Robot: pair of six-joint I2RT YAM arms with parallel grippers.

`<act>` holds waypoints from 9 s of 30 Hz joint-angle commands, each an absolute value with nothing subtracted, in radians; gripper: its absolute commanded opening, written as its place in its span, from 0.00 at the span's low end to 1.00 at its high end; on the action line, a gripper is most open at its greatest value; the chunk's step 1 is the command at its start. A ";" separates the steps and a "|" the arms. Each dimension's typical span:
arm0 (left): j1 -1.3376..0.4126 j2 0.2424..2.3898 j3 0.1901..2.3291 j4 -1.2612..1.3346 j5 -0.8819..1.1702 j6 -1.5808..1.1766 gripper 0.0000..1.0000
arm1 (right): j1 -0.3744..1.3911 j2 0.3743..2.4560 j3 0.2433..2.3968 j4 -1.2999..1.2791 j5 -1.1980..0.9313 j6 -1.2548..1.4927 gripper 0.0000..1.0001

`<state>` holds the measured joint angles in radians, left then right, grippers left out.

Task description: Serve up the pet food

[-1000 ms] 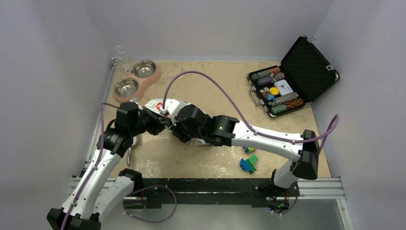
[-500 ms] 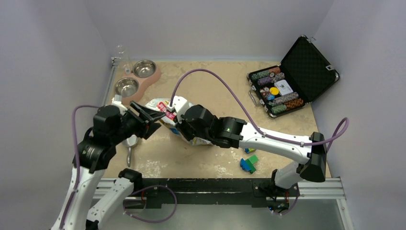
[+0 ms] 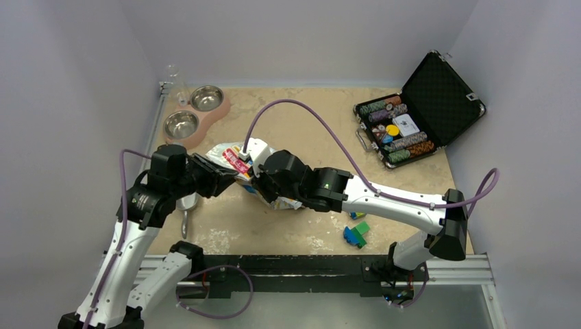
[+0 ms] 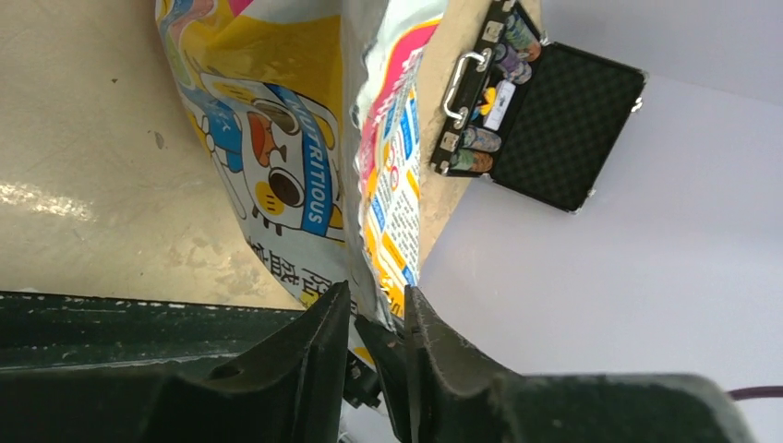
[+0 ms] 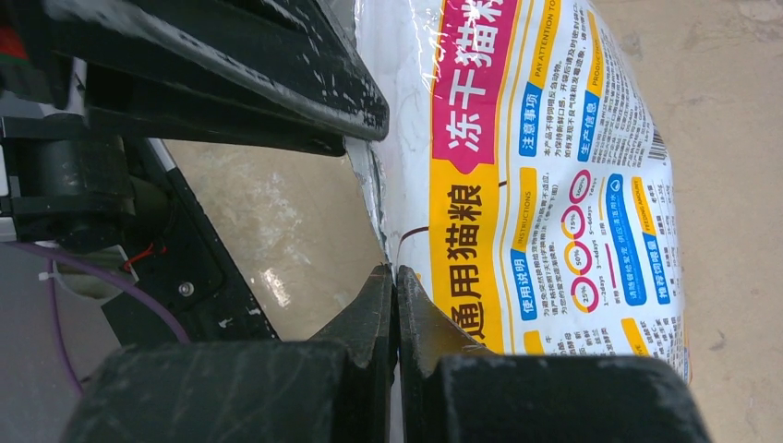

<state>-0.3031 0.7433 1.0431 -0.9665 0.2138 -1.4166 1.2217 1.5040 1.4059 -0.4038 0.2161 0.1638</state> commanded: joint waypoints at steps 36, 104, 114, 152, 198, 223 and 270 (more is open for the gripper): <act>-0.302 0.597 0.704 -0.312 0.290 -1.389 0.00 | 1.098 1.674 1.800 -0.703 -0.031 0.111 0.34; -0.302 0.737 0.886 -0.365 0.376 -1.339 0.00 | 1.107 1.650 1.587 -0.596 0.451 -0.191 0.00; -0.302 0.673 0.819 -0.484 0.329 -1.399 0.54 | 1.098 1.598 1.597 -0.512 0.391 -0.037 0.00; -0.322 0.900 0.814 -0.290 0.382 -1.404 0.17 | 1.058 1.575 1.643 -0.549 0.247 0.100 0.00; -0.332 0.819 0.856 -0.390 0.380 -1.305 0.00 | 0.933 1.682 1.804 -0.725 0.182 0.016 0.52; -0.380 0.971 0.953 -0.601 0.344 -1.351 0.29 | 1.034 1.612 1.936 -0.839 0.148 0.245 0.00; -0.252 1.405 1.371 -0.838 0.370 -0.831 0.31 | 0.691 1.564 1.721 -0.557 -0.021 0.141 0.00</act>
<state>-0.3565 1.5913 1.5578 -0.7662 0.4583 -1.0058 0.6159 1.6264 1.9217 -0.8253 0.1535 0.0078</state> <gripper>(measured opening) 0.195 0.010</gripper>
